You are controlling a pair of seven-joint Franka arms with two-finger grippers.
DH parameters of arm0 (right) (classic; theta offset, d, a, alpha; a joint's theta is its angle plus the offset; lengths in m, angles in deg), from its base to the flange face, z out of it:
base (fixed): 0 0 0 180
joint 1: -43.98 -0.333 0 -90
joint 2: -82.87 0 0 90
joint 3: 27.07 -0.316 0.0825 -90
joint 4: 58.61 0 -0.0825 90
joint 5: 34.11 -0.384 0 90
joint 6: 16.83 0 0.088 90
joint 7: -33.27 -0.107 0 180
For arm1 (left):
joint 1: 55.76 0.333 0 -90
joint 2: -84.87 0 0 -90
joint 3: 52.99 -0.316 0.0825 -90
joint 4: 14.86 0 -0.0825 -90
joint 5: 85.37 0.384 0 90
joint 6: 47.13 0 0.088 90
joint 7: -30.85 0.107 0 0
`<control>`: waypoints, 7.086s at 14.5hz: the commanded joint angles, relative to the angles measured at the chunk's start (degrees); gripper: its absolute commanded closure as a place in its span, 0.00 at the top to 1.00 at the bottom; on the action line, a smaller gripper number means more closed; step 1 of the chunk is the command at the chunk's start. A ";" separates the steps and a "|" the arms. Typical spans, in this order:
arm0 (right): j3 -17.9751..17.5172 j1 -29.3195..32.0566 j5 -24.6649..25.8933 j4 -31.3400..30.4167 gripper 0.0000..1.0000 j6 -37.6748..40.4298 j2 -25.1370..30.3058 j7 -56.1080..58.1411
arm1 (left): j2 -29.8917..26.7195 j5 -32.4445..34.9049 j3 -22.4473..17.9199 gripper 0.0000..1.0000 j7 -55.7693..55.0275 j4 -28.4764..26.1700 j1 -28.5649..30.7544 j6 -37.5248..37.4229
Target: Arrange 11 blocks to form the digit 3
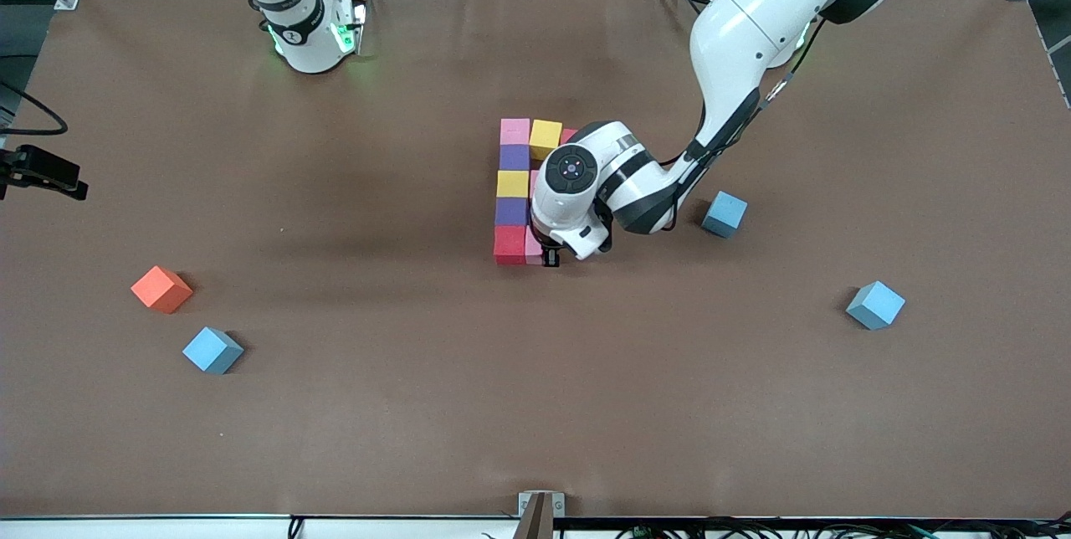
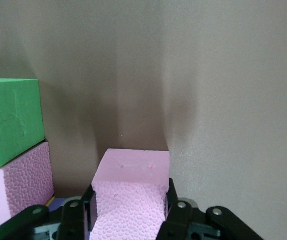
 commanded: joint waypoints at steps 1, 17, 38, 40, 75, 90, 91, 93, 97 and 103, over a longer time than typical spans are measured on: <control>-0.18 0.36 -0.32 -0.57 1.00 1.70 -0.17 0.68 | 0.33 -0.09 -0.37 0.81 0.10 1.13 -0.52 -0.94; 5.62 -2.89 -4.53 -9.02 1.00 -4.19 4.84 0.77 | -17.76 -0.53 1.12 1.00 12.99 -2.73 3.08 -16.11; 2.46 -2.18 -2.52 -15.86 1.00 -0.14 16.87 0.94 | -34.29 0.35 22.39 1.00 37.10 -40.41 45.27 -4.82; 2.55 -2.89 -2.43 -16.23 1.00 -0.76 16.88 1.03 | -35.00 1.66 22.39 1.00 37.10 -43.94 45.36 -2.61; 2.55 -3.24 -3.92 -15.87 1.00 -1.64 16.97 0.85 | -24.19 14.59 20.55 0.60 39.65 -49.32 53.10 9.26; 2.28 -3.77 -4.01 -15.17 1.00 0.02 16.97 -5.03 | -9.35 11.78 20.46 0.16 6.01 -20.24 30.17 -3.31; 2.37 -3.68 -4.01 -15.17 1.00 -0.06 16.88 -5.03 | -8.03 12.12 20.37 0.16 3.38 -18.92 27.89 -3.31; 2.37 -3.68 -4.18 -15.17 1.00 -0.33 16.88 -4.95 | -6.70 12.13 15.74 0.16 -3.29 -15.06 21.05 -3.40; 2.46 -3.68 -6.12 -15.17 1.00 -0.15 16.88 -4.77 | -4.68 11.34 7.63 0.16 -7.98 -10.04 11.18 -3.40; 2.46 -3.77 -4.89 -15.08 1.00 -0.33 16.88 -1.52 | -2.04 11.51 7.45 0.16 -9.13 -7.22 9.24 -3.31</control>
